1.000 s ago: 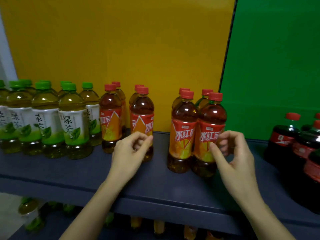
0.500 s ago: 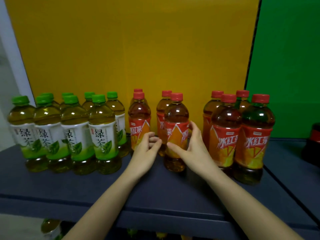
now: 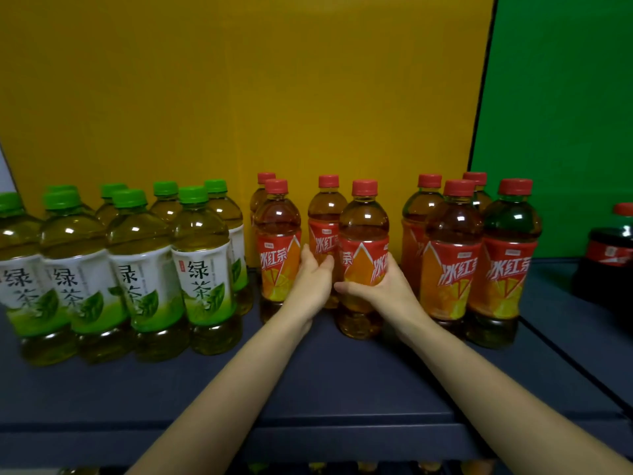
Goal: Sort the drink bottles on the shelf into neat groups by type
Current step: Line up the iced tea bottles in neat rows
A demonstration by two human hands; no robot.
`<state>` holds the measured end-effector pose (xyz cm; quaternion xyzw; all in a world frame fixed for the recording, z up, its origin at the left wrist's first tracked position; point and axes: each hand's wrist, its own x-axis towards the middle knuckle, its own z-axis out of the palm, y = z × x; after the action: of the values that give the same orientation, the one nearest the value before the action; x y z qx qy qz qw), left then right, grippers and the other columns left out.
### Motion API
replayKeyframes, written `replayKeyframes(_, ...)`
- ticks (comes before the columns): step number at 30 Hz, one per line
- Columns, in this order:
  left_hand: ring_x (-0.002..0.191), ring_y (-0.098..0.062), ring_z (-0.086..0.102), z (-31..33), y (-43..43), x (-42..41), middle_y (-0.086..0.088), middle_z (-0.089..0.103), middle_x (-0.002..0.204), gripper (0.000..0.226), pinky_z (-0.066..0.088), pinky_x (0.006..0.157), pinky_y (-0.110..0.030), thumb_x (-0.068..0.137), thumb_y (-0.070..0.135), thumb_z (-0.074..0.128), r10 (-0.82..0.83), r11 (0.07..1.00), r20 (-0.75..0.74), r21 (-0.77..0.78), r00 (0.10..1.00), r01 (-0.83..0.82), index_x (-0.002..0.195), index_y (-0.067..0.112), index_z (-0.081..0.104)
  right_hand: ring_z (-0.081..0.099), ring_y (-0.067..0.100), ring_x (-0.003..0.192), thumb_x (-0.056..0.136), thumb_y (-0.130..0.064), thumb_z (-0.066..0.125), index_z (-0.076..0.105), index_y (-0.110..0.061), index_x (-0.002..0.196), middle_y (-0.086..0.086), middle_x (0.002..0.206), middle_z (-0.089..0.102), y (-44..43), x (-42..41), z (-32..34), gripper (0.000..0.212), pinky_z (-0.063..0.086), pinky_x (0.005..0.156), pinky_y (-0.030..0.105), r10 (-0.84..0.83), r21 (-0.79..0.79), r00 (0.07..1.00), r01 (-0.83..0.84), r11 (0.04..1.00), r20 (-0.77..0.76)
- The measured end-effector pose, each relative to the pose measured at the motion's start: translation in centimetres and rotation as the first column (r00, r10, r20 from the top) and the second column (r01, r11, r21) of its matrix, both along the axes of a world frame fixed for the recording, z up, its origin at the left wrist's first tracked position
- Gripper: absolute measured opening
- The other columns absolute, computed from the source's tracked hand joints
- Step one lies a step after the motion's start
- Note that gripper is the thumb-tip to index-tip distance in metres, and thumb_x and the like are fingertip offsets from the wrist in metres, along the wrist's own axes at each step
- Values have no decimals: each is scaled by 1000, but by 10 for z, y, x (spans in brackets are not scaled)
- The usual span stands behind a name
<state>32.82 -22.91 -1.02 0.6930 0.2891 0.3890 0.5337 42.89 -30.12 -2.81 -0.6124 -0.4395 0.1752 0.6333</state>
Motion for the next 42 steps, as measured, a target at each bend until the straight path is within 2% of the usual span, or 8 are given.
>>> replayKeyframes(3,134,-23,34,-3,5,12,-4,35,146,73,32,111,-46,92,22,53,51,998,11,29,999,-51,148,24,7,57,13,102,58,-23,87,39,-27,116,-4,110,58,-3,-2,-2,76,48,89,30,-126,10,992,125,992,21)
replayKeyframes(6,131,-22,36,-2,9,22,-7,38,140,85,34,109,-41,82,17,67,110,993,-26,50,994,-109,145,15,9,56,12,101,60,-24,86,35,-29,115,-7,107,55,-7,-6,-3,75,47,90,30,-182,47,983,180,983,37)
replayKeyframes(12,121,-27,49,2,18,34,-10,51,127,72,43,101,-44,74,22,75,206,979,-51,19,977,-205,130,11,32,52,13,108,63,-30,83,33,-20,129,-4,116,53,-12,-8,0,83,45,93,31,-229,41,971,226,973,73)
replayKeyframes(26,123,-19,45,-20,0,17,-4,47,131,63,38,104,-34,82,27,69,178,968,69,168,982,-187,129,13,29,52,15,118,69,-37,78,34,-19,133,-1,128,53,3,-1,0,80,42,103,35,-241,105,971,240,965,-9)
replayKeyframes(31,124,-19,45,-28,2,9,-3,48,133,65,39,107,-42,79,24,72,103,987,20,118,994,-105,128,17,31,50,16,120,71,-36,77,33,-16,133,2,130,52,4,2,1,79,40,101,30,-240,92,971,239,967,-9)
replayKeyframes(35,128,-17,42,-38,3,-2,-1,45,138,60,36,109,-41,85,24,66,61,987,-46,150,997,-53,134,16,32,48,19,124,77,-32,73,28,-14,138,4,134,50,0,3,-9,78,38,106,38,-205,42,979,205,978,-8)
replayKeyframes(38,126,-16,43,-41,1,-5,0,47,136,52,36,107,-34,88,23,62,89,973,-63,220,994,-73,132,15,36,39,24,131,83,-21,67,19,-11,143,8,141,40,-3,1,-22,77,32,111,43,-204,-23,978,205,979,41)
replayKeyframes(42,127,-19,43,-41,0,-4,-4,46,135,53,36,106,-34,89,21,60,132,960,-84,261,988,-106,133,11,33,32,27,135,87,-21,62,16,-6,145,13,145,34,-1,0,-28,76,29,112,44,-263,-64,947,279,958,185)
